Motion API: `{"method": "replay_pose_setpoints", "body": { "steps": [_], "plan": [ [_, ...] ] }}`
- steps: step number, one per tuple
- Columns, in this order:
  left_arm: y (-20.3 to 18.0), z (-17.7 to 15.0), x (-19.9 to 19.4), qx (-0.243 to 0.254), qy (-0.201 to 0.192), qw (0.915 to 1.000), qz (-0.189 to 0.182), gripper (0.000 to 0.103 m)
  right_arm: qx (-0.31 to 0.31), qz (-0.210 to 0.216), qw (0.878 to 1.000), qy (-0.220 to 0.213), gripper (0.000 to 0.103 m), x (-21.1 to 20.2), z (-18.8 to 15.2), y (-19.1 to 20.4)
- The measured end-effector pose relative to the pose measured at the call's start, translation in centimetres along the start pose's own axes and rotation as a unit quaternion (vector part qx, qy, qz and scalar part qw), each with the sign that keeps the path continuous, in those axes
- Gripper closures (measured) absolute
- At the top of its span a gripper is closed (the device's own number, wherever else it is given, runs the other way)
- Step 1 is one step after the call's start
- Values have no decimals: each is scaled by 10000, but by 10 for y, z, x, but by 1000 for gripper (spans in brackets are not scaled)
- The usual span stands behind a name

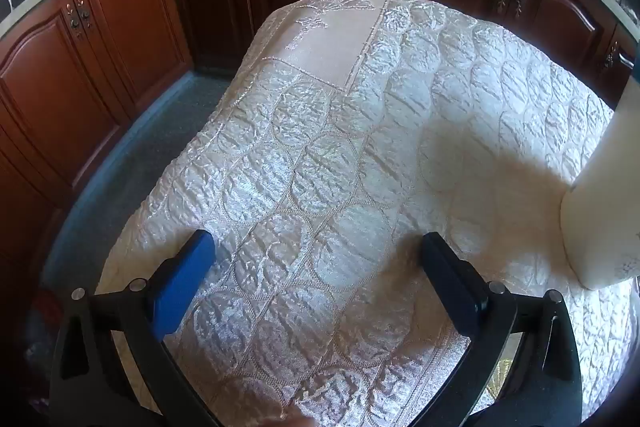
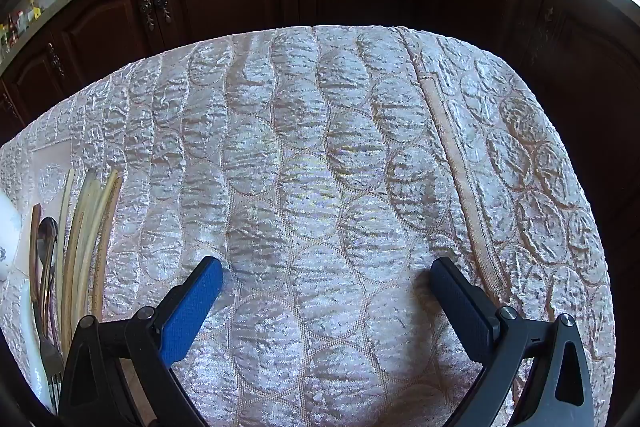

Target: Organize utensils

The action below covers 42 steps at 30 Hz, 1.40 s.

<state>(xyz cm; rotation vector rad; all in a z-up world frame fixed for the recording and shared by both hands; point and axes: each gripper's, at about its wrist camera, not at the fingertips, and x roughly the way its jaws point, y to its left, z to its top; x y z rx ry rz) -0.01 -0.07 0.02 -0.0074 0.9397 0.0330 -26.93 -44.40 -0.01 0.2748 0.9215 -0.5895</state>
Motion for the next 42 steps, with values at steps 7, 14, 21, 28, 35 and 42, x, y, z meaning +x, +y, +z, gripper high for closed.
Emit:
{"method": "replay_pose_setpoints", "body": {
  "steps": [7, 14, 21, 28, 35, 42],
  "plan": [
    [-3, -2, -6, 54, 283, 9996, 14, 1, -3, -6, 10000, 2, 0, 0, 0, 1],
    [-18, -22, -52, 385, 226, 9990, -57, 5, -115, 72, 9996, 239, 0, -6, 1, 3],
    [-47, -27, -127, 704, -381, 9965, -223, 5, -379, 486, 9979, 215, 2, -74, -17, 33],
    [-93, -21, -193, 939, -768, 9898, -744, 5, -271, 1044, 9940, -196, 2, -169, -29, 47],
    [-128, -22, -238, 1119, -982, 9835, -1027, 5, -276, 1114, 9910, -693, 2, -213, -12, 72],
    [-148, -24, -259, 1247, -1107, 9781, -1244, 5, -432, 1048, 9873, -1109, 2, -247, -6, 82]
  ]
}}
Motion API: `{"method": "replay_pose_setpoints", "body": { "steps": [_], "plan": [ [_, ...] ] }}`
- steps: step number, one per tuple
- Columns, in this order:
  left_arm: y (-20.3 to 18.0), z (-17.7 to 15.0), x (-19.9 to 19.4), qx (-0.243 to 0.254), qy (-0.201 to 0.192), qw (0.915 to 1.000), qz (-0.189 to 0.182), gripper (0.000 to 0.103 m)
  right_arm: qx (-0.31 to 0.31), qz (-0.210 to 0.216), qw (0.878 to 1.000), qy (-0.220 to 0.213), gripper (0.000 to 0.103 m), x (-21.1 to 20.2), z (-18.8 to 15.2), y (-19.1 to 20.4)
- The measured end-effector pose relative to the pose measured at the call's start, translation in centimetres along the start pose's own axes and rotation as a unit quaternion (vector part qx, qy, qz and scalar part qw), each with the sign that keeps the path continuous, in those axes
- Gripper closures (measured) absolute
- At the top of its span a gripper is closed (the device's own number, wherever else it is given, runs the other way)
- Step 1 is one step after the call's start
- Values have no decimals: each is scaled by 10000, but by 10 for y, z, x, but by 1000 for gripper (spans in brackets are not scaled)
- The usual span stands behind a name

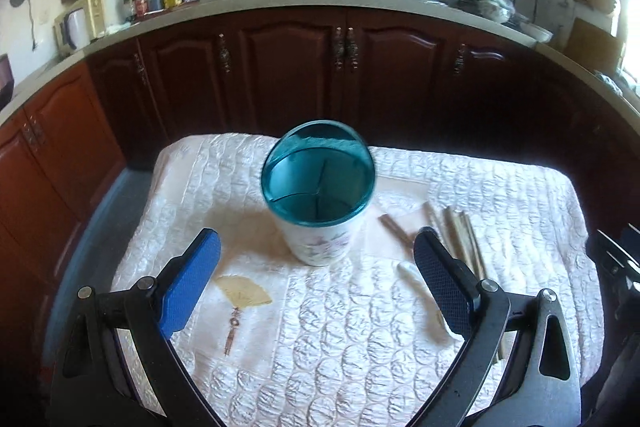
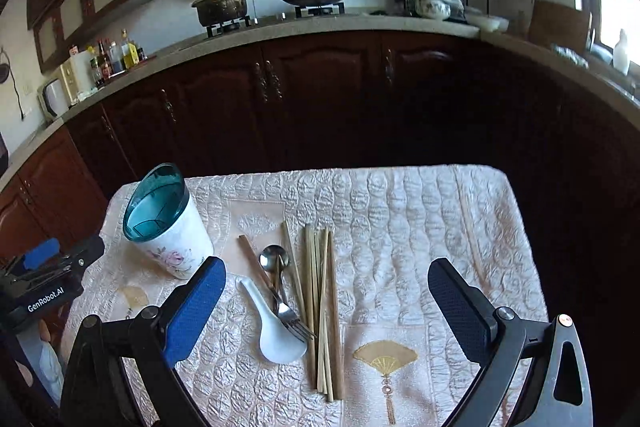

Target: Organize utensils

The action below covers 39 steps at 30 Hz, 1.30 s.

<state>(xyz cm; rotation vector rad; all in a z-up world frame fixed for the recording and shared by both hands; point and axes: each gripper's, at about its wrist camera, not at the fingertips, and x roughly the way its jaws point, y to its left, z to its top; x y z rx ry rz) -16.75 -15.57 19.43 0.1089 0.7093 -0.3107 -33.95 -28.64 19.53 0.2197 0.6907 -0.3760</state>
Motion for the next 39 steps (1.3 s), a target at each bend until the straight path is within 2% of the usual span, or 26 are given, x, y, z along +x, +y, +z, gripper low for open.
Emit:
{"method": "replay_pose_setpoints", "body": {
  "steps": [12, 21, 39],
  "plan": [
    [-18, 6, -13, 129, -179, 9997, -127, 5, -141, -56, 9995, -281, 2, -15, 8, 17],
    [-22, 3, -11, 186, -87, 9995, -241, 5, -126, -106, 9996, -224, 2, -11, 7, 17],
    [-23, -1, -9, 157, -77, 9997, -191, 5, -134, -113, 9997, -146, 2, -6, 6, 17]
  ]
}}
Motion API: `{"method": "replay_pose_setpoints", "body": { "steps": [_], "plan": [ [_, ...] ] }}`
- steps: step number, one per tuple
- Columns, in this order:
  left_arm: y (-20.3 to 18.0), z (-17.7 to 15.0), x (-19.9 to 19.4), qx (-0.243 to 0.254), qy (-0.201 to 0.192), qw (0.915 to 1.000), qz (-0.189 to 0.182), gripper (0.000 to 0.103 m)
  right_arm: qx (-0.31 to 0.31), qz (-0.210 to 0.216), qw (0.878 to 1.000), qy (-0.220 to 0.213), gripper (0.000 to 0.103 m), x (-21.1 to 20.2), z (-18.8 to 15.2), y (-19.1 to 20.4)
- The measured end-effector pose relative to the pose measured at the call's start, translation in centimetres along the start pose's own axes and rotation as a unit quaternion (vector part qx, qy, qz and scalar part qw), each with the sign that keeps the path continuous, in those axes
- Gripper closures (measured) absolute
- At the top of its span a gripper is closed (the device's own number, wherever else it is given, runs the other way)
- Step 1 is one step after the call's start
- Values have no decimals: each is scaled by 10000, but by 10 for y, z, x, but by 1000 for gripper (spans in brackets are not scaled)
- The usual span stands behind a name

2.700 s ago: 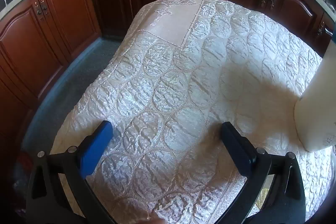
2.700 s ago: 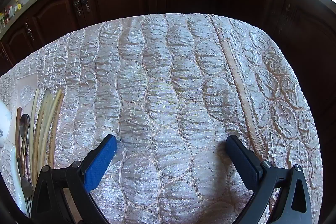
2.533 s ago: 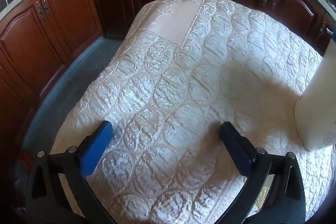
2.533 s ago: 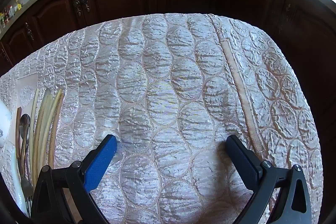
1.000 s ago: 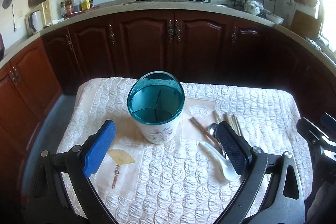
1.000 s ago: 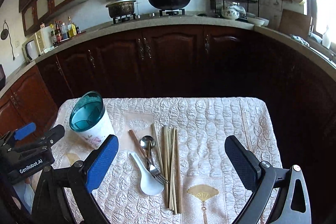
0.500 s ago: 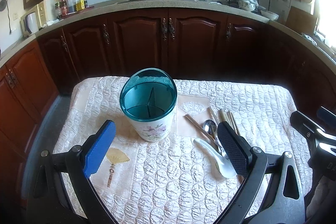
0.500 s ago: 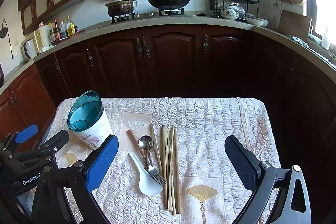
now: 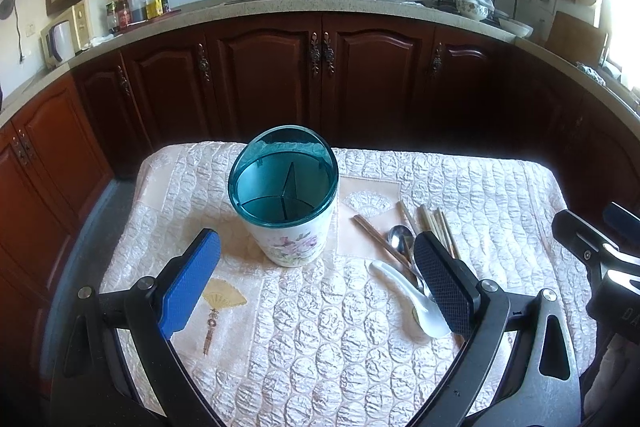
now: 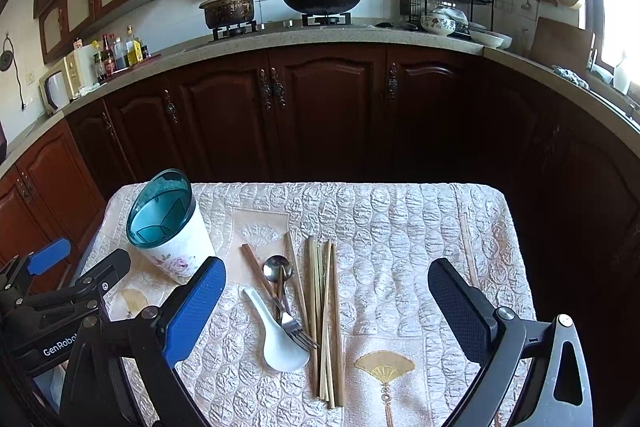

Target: Organize utensils

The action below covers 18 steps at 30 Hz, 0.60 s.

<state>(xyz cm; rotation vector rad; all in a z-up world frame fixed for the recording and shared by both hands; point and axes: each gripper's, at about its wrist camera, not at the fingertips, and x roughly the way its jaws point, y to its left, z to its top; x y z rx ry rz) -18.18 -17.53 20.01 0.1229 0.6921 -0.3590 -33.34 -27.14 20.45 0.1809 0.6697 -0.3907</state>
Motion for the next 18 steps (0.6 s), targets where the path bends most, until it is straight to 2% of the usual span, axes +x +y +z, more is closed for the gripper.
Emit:
{"method": "replay_pose_setpoints", "body": {
  "steps": [18],
  "plan": [
    [-3, -2, 1, 53, 41, 10000, 13, 5, -83, -85, 9999, 7, 2, 3, -4, 0]
  ]
}}
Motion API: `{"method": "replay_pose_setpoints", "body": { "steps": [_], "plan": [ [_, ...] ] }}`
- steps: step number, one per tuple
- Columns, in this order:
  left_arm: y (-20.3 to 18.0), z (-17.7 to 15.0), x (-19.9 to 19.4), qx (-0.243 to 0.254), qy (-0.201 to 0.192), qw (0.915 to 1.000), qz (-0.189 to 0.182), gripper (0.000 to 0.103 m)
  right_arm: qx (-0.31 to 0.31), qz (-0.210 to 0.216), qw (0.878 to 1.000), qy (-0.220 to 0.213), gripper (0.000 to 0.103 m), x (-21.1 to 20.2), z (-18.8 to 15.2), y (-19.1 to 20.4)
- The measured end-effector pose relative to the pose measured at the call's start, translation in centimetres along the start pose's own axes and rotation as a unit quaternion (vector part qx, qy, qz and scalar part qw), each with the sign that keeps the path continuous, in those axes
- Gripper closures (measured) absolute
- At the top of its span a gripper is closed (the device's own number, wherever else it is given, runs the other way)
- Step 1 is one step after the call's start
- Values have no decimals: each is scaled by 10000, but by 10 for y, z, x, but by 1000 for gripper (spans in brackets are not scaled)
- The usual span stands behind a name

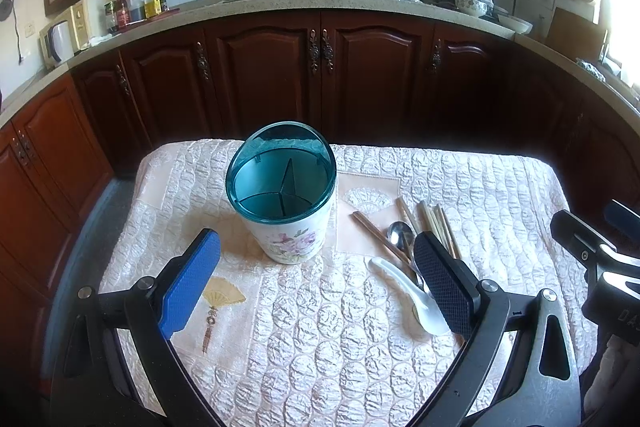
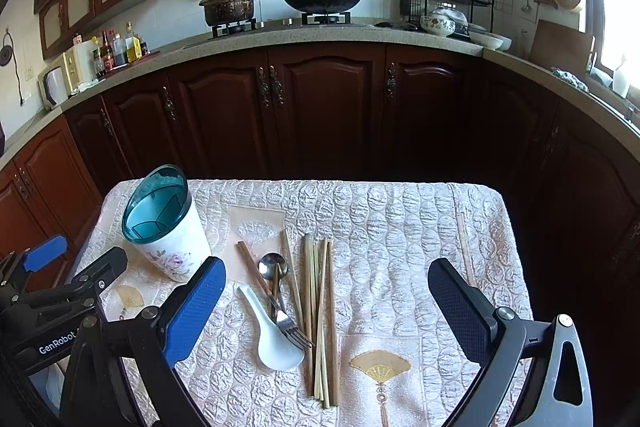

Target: Organize utensils

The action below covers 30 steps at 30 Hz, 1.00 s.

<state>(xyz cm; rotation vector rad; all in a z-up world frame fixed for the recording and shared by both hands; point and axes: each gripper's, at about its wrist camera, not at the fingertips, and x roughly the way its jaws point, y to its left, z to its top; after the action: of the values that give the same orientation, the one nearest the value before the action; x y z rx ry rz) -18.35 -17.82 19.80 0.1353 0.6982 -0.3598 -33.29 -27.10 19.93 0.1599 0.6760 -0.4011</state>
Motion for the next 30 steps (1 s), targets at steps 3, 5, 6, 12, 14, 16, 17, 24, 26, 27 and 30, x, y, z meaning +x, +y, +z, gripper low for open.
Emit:
{"method": "replay_pose_setpoints", "body": {
  "steps": [3, 5, 6, 12, 14, 16, 17, 24, 26, 27, 30],
  "plan": [
    [0, 0, 0, 12, -15, 10000, 17, 5, 25, 20, 10000, 10, 2, 0, -1, -1],
    [0, 0, 0, -4, -2, 10000, 2, 5, 24, 41, 10000, 33, 2, 1, -2, -1],
    [0, 0, 0, -14, 8, 10000, -4, 5, 15, 39, 10000, 37, 2, 1, -2, -1],
    [-2, -1, 1, 30, 38, 10000, -27, 5, -25, 15, 10000, 64, 2, 3, -2, 0],
    [-2, -1, 2, 24, 36, 10000, -28, 5, -31, 10, 10000, 75, 2, 3, -2, -1],
    [-1, 0, 2, 8, 42, 10000, -46, 5, -37, 18, 9999, 92, 2, 4, -2, -1],
    [-1, 0, 2, 5, 45, 10000, -52, 5, -36, 21, 9999, 97, 2, 4, -2, -1],
    [-1, 0, 3, 18, 73, 10000, -63, 5, -32, 29, 9999, 141, 2, 6, -3, -1],
    [-1, -1, 4, 18, 87, 9999, -72, 5, -19, 38, 9999, 157, 2, 7, -3, -1],
    [-1, -1, 4, 16, 94, 9999, -79, 5, -17, 35, 9999, 159, 2, 7, -3, -2],
    [-1, -2, 5, 8, 121, 9999, -100, 5, -26, 21, 9999, 165, 2, 7, -3, -2]
  ]
}}
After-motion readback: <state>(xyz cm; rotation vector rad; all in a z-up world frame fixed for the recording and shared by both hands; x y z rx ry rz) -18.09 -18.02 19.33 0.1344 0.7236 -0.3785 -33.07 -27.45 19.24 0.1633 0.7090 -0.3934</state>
